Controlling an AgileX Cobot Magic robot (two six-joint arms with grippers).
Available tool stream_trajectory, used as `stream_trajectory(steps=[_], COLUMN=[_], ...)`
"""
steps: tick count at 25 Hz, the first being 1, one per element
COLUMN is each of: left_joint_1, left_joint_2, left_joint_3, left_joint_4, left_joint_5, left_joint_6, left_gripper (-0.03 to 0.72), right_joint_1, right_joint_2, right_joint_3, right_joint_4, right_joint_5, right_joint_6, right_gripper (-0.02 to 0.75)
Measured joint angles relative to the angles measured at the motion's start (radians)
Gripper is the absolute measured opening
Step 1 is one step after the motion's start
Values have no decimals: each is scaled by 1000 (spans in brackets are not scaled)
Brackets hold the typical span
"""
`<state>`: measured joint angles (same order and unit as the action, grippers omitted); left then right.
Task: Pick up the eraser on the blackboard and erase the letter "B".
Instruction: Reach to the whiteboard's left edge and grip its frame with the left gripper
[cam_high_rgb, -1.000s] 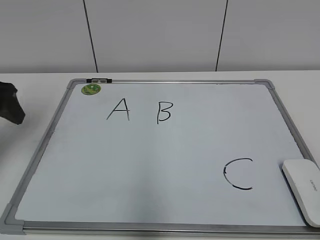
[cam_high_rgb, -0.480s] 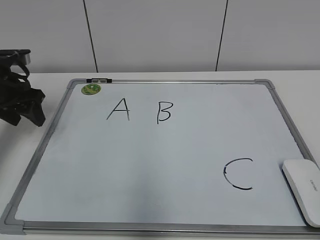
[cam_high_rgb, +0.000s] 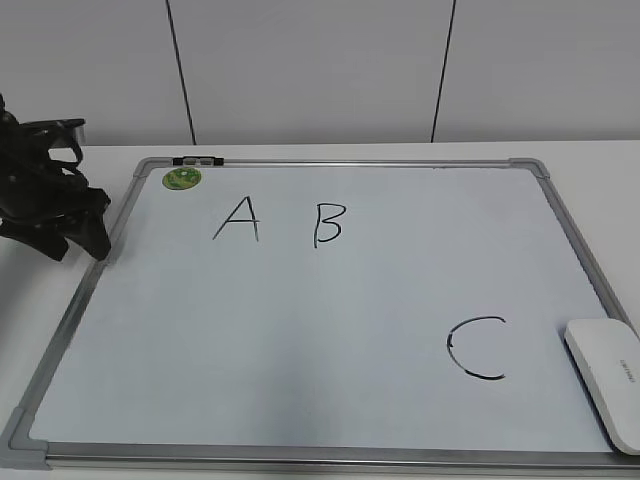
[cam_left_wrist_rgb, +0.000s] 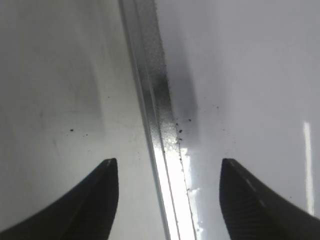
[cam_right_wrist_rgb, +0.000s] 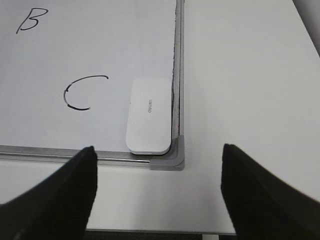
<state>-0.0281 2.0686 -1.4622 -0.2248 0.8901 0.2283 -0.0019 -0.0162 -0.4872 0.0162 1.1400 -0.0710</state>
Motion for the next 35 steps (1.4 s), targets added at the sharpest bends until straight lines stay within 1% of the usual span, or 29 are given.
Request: stream_trajectory(steps=[2, 6, 10, 16, 22, 35], left_joint_1=[18, 53, 65, 65, 65, 65], left_joint_2=[13, 28, 32, 82, 112, 122], left_joint_3=[-2, -2, -2, -43, -85, -87], left_joint_4=[-31, -58, -76, -109, -125, -127], left_joint_5=[1, 1, -16, 11, 37, 44], left_joint_6=[19, 46, 59, 70, 72, 72], left_gripper=[463, 457, 425, 398, 341, 326], right_joint_1=[0, 0, 0, 0, 0, 0], right_joint_2=[0, 0, 0, 0, 0, 0], right_joint_3=[0, 0, 0, 0, 0, 0], right_joint_4=[0, 0, 0, 0, 0, 0], right_joint_5=[0, 0, 0, 0, 0, 0], right_joint_6=[0, 0, 0, 0, 0, 0], right_gripper=[572, 572, 572, 572, 572, 572])
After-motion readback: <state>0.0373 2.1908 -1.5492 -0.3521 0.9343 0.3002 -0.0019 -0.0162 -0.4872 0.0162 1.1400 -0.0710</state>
